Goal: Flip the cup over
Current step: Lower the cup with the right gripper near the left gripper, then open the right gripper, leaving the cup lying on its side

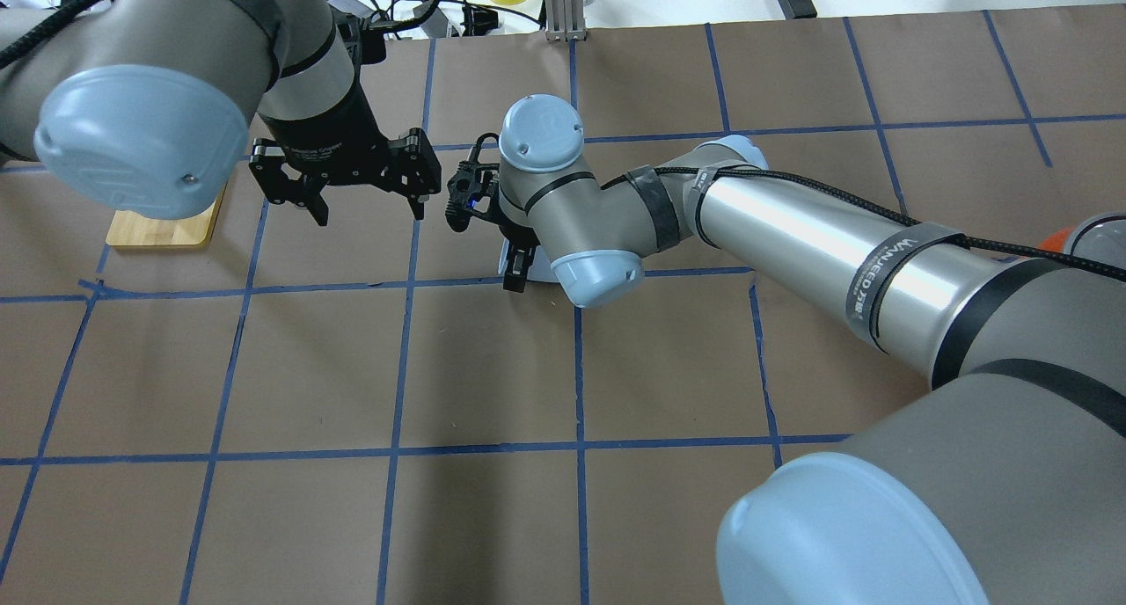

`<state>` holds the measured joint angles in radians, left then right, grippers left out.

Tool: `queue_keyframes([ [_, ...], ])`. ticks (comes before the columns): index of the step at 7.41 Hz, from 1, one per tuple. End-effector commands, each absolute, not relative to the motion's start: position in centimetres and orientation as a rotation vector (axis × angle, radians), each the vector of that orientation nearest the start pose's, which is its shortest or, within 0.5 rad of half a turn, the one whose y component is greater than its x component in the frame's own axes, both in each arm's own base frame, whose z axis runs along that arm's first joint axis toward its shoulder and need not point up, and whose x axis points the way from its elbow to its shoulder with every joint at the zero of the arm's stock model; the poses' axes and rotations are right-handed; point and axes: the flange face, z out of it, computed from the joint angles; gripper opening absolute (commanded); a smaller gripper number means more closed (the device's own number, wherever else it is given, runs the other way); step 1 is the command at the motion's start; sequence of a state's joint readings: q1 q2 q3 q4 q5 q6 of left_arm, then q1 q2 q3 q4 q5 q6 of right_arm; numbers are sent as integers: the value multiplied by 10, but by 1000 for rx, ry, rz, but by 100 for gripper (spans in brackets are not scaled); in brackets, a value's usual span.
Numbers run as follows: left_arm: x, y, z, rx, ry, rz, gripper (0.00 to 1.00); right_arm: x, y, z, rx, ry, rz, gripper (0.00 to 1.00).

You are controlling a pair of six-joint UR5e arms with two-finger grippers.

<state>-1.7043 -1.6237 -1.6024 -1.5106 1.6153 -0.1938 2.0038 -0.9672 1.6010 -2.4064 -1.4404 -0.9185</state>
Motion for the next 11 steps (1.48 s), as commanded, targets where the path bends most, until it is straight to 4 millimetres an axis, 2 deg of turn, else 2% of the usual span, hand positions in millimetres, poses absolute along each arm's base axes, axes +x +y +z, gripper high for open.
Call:
queue_keyframes([
  [1,-196,-488,452,-82,3093,27,100,415,-553,204,-1906,2346,-366,61],
  [3,-196,-488,453,-85,3093,22,100,407,-558,204,-1887,2359,-357,64],
  [5,-196,-488,454,-80,3094,17,100,377,-576,223,-1826,2409,-383,68],
  [6,-195,-487,454,-82,3094,17,100,365,-577,232,-1799,2424,-345,68],
  [7,-196,-488,454,-80,3093,20,100,354,-579,247,-1779,2441,-341,68],
  [8,-196,-489,451,-80,3094,29,100,332,-583,262,-1726,2476,-301,68],
  [10,-196,-489,451,-82,3094,29,100,287,-572,315,-1618,2542,-180,69],
  [11,-196,-489,450,-80,3094,32,100,273,-568,339,-1577,2565,-177,66],
])
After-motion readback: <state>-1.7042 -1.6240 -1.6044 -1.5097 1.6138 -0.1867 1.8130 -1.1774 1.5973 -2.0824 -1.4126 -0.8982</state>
